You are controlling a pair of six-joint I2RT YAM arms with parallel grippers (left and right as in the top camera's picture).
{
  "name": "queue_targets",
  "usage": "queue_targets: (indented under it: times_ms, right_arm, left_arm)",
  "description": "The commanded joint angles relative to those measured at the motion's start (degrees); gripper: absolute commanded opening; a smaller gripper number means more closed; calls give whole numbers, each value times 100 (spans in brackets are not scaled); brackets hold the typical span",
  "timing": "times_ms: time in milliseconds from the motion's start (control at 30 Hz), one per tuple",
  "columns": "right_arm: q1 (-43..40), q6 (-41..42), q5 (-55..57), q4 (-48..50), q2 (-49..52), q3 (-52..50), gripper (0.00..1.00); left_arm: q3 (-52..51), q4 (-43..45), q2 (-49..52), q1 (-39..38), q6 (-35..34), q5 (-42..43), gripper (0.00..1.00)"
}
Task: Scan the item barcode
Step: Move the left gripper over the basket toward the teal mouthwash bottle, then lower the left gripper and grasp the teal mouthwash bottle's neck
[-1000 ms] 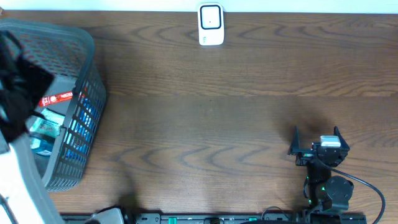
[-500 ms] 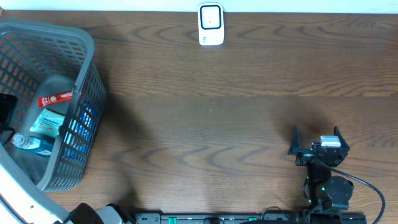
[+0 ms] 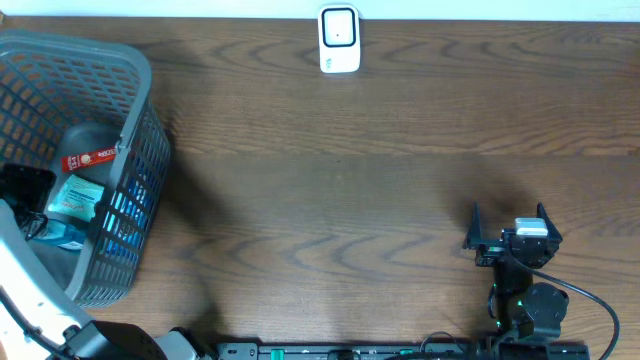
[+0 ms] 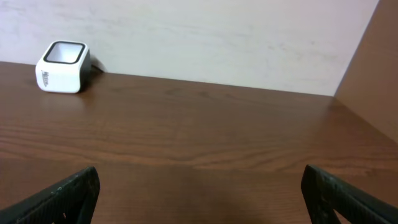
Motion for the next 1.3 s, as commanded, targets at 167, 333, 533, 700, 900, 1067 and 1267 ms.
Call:
queue_targets:
  times_ms: [167, 333, 533, 700, 900, 1067, 1267]
  right_arm:
    - [44, 63, 24, -24, -37, -7, 99]
    - [44, 63, 24, -24, -37, -7, 99]
    - [44, 63, 24, -24, -37, -7, 99]
    - [44, 63, 24, -24, -37, -7, 99]
    - [44, 63, 24, -24, -37, -7, 99]
    - [44, 63, 24, -24, -37, -7, 99]
    - [44, 63, 24, -24, -37, -7, 99]
  left_arm:
    - [-129, 205, 208, 24, 170, 9, 98]
    - [-129, 273, 538, 24, 210, 13, 98]
    - [-129, 378, 809, 24, 208, 15, 98]
    - [-184, 442, 859, 24, 208, 15, 99]
    - [-625, 715, 859, 24, 208, 15, 99]
    - [-881, 914, 859, 24, 205, 15, 96]
    - [-881, 962, 852, 24, 210, 11, 83]
